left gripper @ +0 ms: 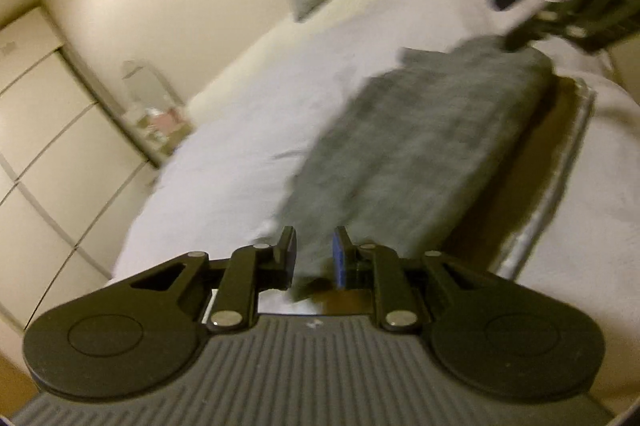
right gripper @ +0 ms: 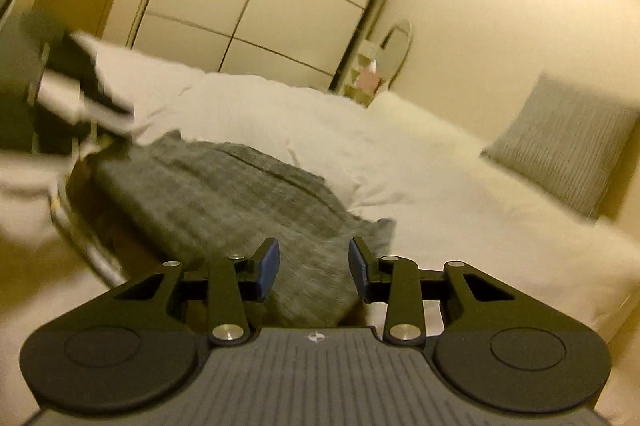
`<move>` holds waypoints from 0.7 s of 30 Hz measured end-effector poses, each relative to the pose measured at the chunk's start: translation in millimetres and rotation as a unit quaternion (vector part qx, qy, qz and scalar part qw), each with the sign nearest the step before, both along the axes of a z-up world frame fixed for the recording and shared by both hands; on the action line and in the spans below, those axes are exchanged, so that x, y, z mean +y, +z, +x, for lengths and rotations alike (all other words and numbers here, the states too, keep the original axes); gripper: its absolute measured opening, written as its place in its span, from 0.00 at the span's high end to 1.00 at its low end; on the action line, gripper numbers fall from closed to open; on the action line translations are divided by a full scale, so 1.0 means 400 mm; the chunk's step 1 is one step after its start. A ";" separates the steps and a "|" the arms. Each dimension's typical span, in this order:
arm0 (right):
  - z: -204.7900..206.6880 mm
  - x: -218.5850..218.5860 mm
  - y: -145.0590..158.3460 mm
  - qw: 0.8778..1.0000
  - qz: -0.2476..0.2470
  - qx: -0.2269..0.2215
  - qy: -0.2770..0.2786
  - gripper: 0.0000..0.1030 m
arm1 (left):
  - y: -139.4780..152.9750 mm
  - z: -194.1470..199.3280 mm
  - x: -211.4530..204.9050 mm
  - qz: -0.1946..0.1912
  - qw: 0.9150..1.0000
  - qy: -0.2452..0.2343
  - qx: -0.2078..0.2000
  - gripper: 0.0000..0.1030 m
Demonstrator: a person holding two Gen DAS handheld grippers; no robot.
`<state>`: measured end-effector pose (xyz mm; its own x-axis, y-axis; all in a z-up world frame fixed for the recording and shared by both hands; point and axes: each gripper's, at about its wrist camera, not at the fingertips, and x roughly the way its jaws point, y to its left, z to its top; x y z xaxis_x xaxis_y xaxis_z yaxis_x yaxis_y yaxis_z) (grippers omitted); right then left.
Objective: Fold clothes
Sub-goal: 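Lower the shorts onto the stack of folded clothes with both grippers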
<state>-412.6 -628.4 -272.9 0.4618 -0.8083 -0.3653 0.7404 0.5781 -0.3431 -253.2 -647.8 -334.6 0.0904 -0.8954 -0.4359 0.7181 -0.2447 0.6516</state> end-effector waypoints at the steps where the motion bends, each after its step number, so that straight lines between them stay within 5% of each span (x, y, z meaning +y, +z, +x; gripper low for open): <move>1: 0.011 -0.021 -0.002 1.000 0.013 0.001 -0.005 0.67 | 0.006 -0.011 -0.009 0.002 1.000 -0.002 0.013 0.85; 8: -0.022 -0.046 -0.058 0.998 0.060 0.014 -0.007 0.67 | -0.024 -0.001 -0.007 0.014 1.000 -0.009 0.010 0.86; 14: -0.044 -0.091 -0.064 0.994 0.107 -0.022 -0.021 0.67 | 0.005 0.054 -0.007 0.034 0.995 0.016 0.097 0.86; 21: -0.055 -0.088 -0.011 0.995 0.080 -0.061 -0.028 0.67 | 0.094 0.069 0.036 0.001 0.988 0.029 0.152 0.81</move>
